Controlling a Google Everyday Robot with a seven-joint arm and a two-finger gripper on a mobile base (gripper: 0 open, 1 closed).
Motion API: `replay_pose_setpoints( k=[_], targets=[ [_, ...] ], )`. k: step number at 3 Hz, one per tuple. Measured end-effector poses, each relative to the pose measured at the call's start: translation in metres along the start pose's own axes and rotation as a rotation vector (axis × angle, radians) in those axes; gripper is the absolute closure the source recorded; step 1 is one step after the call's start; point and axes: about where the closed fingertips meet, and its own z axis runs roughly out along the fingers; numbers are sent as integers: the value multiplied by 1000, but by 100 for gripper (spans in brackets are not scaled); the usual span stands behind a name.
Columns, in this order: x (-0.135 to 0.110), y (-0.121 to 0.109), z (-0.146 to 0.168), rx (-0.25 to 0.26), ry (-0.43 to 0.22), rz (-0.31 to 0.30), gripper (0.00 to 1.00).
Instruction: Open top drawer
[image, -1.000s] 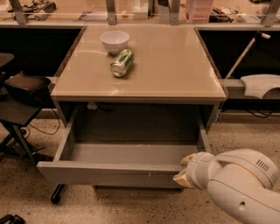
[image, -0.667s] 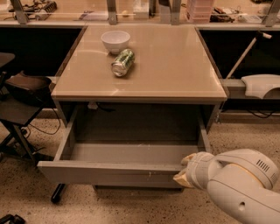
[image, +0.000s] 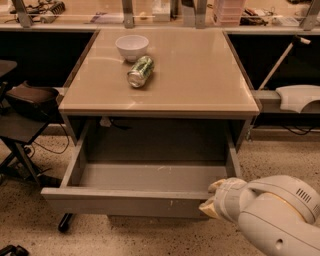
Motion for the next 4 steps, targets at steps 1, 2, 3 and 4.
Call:
replay_pose_setpoints(
  k=[1,2,3,4],
  targets=[
    [7,7,-5,0,10,7,100],
    [6,7,-6,0,10,7,100],
    [12,13,-11,0,20,14,100],
    [11,12,-12,0,20,14,100]
  ],
)
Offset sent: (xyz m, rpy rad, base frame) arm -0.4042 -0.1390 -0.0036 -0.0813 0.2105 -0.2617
